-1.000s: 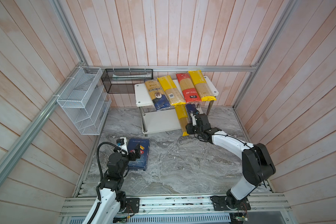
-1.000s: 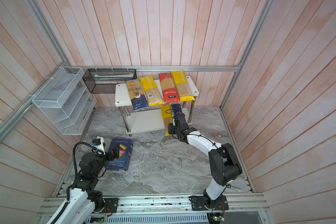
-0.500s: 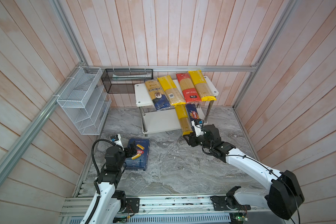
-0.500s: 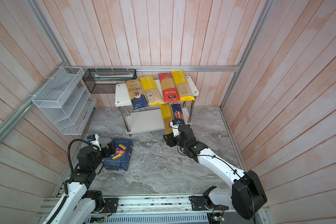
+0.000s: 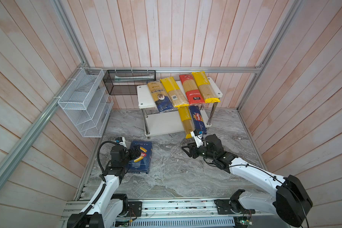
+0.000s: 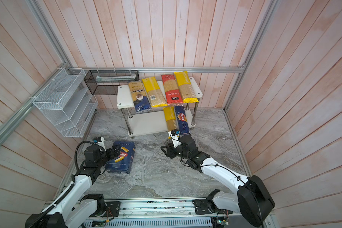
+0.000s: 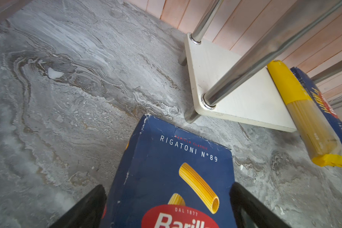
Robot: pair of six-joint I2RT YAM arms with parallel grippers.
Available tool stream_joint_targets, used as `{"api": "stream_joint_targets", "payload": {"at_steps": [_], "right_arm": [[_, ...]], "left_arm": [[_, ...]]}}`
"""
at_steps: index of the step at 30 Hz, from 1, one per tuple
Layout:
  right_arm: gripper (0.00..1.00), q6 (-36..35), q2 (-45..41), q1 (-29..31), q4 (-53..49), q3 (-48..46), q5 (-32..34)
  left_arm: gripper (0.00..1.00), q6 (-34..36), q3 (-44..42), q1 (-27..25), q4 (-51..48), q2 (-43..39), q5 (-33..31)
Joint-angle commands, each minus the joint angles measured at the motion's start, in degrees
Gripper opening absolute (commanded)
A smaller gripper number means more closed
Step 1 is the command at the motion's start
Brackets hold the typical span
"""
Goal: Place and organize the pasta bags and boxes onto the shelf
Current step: 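Open the right gripper and withdraw it toward the rigatoni box, then grasp the blue rigatoni box with the left gripper while the right grips its other end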
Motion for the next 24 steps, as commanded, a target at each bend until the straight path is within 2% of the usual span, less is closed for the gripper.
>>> {"api": "stream_joint_targets", "payload": {"at_steps": [1, 11, 15, 21, 24], "right_arm": [[0.58, 2.1, -2.0, 0.1, 2.1, -2.1, -1.7], [0.59, 4.6, -6.4, 0.1, 5.3, -7.7, 0.0], [0.59, 5.1, -6.7, 0.1, 5.6, -8.1, -0.3], [0.59, 4.6, -6.7, 0.0, 5.0, -8.1, 0.2], [0.59, 4.4, -6.8, 0.0, 4.6, -7.8, 0.2]], "left_arm": [[1.00, -0.1, 0.5, 0.2, 3.2, 1.6, 2.2], [1.00, 0.2, 2.2, 0.3, 5.2, 7.1, 4.3], [1.00, 0.8, 3.4, 0.3, 4.6, 8.5, 2.7], [1.00, 0.4, 4.4, 0.3, 5.4, 11.8, 5.4], [1.00, 0.2, 4.7, 0.3, 4.8, 12.0, 3.6]]}}
